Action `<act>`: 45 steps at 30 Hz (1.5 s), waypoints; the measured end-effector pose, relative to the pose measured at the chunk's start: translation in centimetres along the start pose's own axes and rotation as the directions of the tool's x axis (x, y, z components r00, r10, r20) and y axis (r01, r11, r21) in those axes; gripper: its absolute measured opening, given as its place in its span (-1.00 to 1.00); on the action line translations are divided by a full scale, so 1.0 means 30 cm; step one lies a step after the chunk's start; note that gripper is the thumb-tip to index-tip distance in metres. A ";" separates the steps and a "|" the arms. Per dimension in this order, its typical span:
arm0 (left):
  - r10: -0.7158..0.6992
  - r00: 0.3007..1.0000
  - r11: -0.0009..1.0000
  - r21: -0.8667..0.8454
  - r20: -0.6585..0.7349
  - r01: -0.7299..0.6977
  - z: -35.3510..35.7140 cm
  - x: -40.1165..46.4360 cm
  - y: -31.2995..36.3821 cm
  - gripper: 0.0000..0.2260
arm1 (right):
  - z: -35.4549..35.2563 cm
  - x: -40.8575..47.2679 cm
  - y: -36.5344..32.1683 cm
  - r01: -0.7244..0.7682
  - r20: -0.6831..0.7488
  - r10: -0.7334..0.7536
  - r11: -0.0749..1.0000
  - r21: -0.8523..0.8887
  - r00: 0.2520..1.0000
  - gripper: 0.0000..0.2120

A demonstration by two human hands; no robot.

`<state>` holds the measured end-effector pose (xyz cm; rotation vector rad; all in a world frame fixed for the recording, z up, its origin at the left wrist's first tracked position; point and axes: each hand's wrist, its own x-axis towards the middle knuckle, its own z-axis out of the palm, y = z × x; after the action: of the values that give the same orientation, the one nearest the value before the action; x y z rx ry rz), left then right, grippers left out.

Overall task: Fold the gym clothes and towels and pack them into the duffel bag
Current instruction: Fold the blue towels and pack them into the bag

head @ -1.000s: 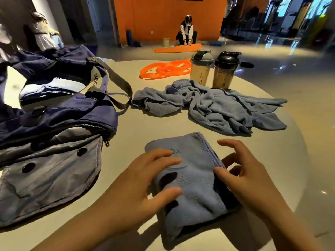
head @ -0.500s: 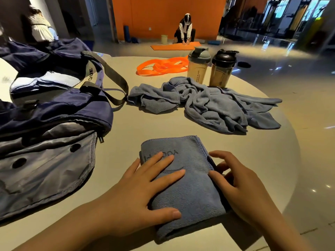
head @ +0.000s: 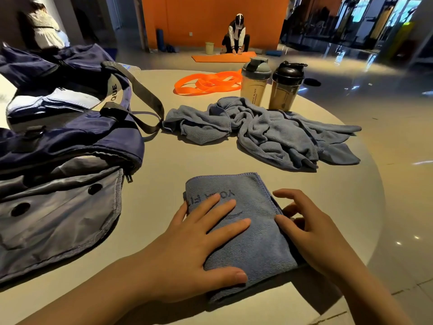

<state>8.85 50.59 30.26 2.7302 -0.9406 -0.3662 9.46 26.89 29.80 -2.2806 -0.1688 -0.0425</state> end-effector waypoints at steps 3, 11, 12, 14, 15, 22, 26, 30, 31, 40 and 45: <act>0.014 0.999 1.000 -0.012 -0.031 -0.014 0.002 -0.007 0.001 -0.39 | 0.007 -0.014 0.013 0.153 -0.104 -0.166 0.980 -0.125 0.981 -0.68; 0.227 0.919 0.972 0.023 -0.323 -0.232 0.058 -0.118 -0.064 -0.41 | -0.112 -0.151 0.070 0.358 0.297 -0.351 0.933 0.031 0.888 -0.57; 0.235 0.915 0.971 0.032 -0.328 -0.237 0.065 -0.117 -0.066 -0.41 | -0.121 -0.144 0.078 0.366 0.328 -0.349 0.930 0.008 0.878 -0.54; 0.258 0.907 0.966 0.071 -0.332 -0.249 0.074 -0.108 -0.060 -0.41 | -0.115 -0.117 0.086 0.413 0.320 -0.355 0.901 -0.135 0.878 -0.52; 0.270 0.903 0.963 0.103 -0.334 -0.249 0.072 -0.103 -0.055 -0.41 | -0.105 -0.100 0.083 0.447 0.288 -0.381 0.868 -0.215 0.879 -0.56; 0.304 0.806 0.953 0.159 -0.507 -0.260 0.033 -0.055 -0.030 -0.40 | -0.063 -0.024 0.029 0.412 -0.004 -0.412 0.911 -0.033 0.911 -0.69; 0.267 0.740 0.946 0.021 -0.617 -0.323 -0.067 -0.002 -0.016 -0.58 | -0.127 0.004 -0.086 0.440 -0.131 -0.422 0.880 0.181 0.897 -0.73; -0.080 0.719 0.759 -0.510 -0.690 -0.405 -0.195 -0.011 0.053 -0.72 | -0.235 0.017 -0.191 0.354 -0.178 -0.306 0.813 0.463 0.935 -0.67; -0.129 0.729 0.669 -0.601 -0.673 -0.437 -0.221 -0.012 0.070 -0.72 | -0.249 0.030 -0.203 0.285 -0.147 -0.244 0.798 0.531 0.958 -0.70; -0.491 0.846 0.690 -0.685 -0.209 0.232 -0.087 0.071 -0.059 -0.37 | -0.055 0.146 -0.047 -0.218 -0.014 0.242 0.897 0.383 0.970 -0.80; -0.214 0.921 0.972 -0.168 -0.326 0.166 -0.057 0.041 -0.051 -0.31 | -0.027 0.091 -0.012 0.003 -0.110 0.000 1.000 0.023 0.994 -0.86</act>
<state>11.18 51.22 31.22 2.6431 -0.5385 0.0176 12.12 26.81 30.85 -2.2488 -0.1128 -0.1662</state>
